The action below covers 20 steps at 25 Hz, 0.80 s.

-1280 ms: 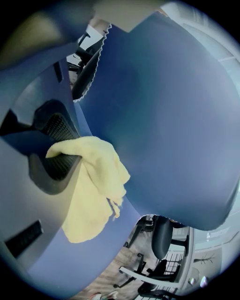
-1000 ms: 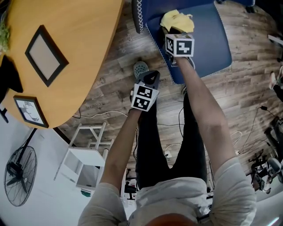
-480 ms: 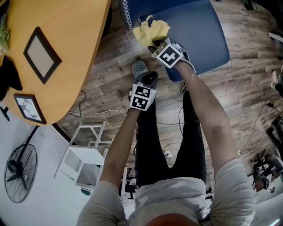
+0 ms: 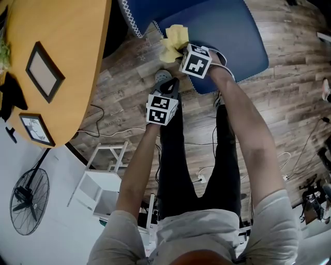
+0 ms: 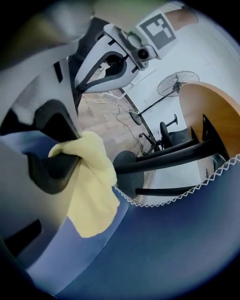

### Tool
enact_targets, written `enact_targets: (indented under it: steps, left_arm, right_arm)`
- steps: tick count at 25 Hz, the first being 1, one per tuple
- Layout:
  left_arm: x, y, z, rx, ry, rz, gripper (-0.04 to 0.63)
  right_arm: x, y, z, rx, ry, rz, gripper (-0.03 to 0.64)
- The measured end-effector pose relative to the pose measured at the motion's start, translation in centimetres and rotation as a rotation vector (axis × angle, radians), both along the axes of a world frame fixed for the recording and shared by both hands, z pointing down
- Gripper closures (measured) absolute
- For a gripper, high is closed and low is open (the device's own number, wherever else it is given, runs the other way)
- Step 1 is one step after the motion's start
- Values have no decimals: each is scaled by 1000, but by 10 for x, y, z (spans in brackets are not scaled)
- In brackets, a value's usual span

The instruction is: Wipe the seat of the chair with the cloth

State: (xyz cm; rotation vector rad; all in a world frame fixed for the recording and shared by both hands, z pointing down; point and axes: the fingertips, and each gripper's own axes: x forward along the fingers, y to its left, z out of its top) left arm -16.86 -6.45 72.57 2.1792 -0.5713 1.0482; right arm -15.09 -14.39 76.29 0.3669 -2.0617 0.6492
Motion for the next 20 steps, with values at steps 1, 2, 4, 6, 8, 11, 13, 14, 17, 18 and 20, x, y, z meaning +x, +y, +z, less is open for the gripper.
enact_targets:
  steps: [1,2,4,6,8,11,13,14,17,18,20]
  left_arm:
    - [2,-2,1,5,-3,0,568]
    - [4,-5,2,13,-6,-3,568]
    - [9,-14,2,40,-9,-22,568]
    - [14,-28,2,74,-5,-56,568]
    - [17,-43,4,97,-7,-95,568]
    - [22,-64,7,122,-21,-117,568]
    - [28,-72,11,133,-39,-100,568]
    - [32,-74,14,132,-47,-91,568]
    - [44,-73,23,109,-62,-64,568]
    - [51,-70,26,102,-63,-50,568]
    - [65,-64,29,93,-62,-18,568]
  right_arm:
    - [1,1,-1,6,-4,-4,546]
    - [3,2,-1,12,-12,-7,546]
    - [6,5,0,16,-26,-14,546]
    - [13,10,1,15,-35,-17,546]
    - [19,13,0,12,-41,-10,546]
    - [25,15,-1,9,-51,3,546]
    - [31,19,0,-2,-60,11,546]
    - [35,22,1,-10,-63,17,546]
    - [49,30,2,-29,-77,39,546]
    - [54,33,2,-35,-83,50,546]
    - [66,37,2,-45,-92,75,546]
